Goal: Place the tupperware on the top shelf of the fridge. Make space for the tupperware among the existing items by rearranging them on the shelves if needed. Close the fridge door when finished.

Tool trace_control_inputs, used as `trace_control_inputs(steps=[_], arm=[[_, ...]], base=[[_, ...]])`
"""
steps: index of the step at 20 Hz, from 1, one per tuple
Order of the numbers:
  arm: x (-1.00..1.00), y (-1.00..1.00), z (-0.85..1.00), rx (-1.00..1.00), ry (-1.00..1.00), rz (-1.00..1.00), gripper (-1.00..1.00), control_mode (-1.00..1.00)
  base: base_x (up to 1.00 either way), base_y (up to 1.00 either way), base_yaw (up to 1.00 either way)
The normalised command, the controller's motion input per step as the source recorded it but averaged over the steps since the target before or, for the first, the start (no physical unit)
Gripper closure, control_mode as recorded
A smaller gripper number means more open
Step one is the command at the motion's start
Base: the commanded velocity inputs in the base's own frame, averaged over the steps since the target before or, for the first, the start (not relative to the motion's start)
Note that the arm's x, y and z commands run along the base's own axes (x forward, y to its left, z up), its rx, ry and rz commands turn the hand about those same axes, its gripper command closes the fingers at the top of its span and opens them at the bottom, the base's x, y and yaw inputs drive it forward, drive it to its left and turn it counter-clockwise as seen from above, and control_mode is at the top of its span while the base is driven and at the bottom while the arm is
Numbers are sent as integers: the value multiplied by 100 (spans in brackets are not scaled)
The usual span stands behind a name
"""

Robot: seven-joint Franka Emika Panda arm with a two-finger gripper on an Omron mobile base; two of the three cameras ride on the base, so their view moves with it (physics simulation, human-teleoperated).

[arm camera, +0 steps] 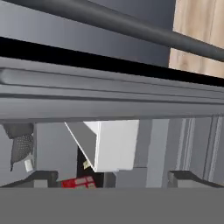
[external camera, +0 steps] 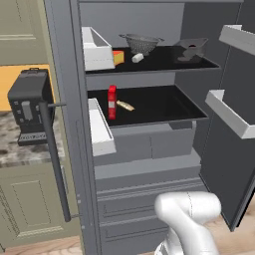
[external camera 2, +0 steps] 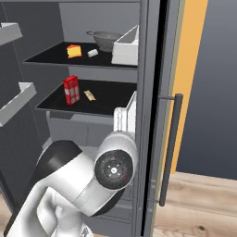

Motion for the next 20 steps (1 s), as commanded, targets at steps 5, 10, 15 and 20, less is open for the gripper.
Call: trace_control_inputs(steps=[5,10,15,20], arm=[[0,-67,-6,11,-4,0,-100,-100],[0,-64,-7,12,-9,0,-100,-100],[0,-64,0,15,-6,0,-100,-100],[5,-58,0,15,-1,0,-100,-100]], base=[[0,0,0],[0,0,0],[0,0,0],[0,0,0]])
